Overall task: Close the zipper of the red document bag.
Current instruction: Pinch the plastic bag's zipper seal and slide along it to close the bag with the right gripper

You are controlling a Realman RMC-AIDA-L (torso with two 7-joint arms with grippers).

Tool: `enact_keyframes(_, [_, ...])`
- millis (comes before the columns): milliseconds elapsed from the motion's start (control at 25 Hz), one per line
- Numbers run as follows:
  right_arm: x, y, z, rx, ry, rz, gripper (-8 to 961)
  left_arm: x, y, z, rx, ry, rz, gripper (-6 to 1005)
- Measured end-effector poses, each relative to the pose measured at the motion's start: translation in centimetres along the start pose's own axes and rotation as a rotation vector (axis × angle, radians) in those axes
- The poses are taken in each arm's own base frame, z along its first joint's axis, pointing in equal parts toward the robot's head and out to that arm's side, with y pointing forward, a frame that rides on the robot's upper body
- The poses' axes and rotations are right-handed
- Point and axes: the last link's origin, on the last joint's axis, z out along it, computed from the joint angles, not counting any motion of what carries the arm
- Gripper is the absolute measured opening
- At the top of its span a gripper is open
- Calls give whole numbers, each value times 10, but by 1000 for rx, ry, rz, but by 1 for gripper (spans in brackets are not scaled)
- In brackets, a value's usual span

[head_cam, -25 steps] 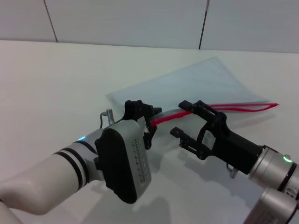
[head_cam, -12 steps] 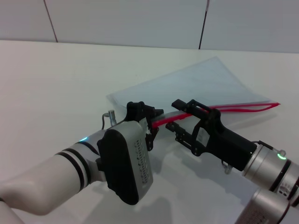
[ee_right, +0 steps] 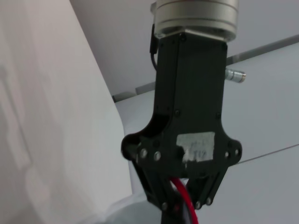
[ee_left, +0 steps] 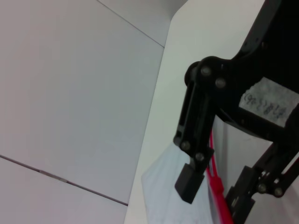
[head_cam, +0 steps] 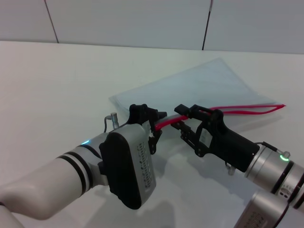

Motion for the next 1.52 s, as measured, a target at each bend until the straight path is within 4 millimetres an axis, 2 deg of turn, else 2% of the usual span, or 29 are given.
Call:
enact_keyframes(280, [3,4,-2,-23,18,0,358,0,0,0,-1,-2,-1,106])
enact_keyframes(520, [3,6,-2,-32,23,-2,239,-1,1,-1,0,-3,-2,112])
enact_keyframes(960, [3,5,-1,-33,22,-11,197,-1,0,-1,0,-4,-1,123])
enact_keyframes(1160, [3,4,0,-34,21,-13,117,-1,1,-1,0,-3,0,128])
enact_keyframes(1520, [3,8,1,-53,31,-44,80,-1,1,0,-2,-2,3,136])
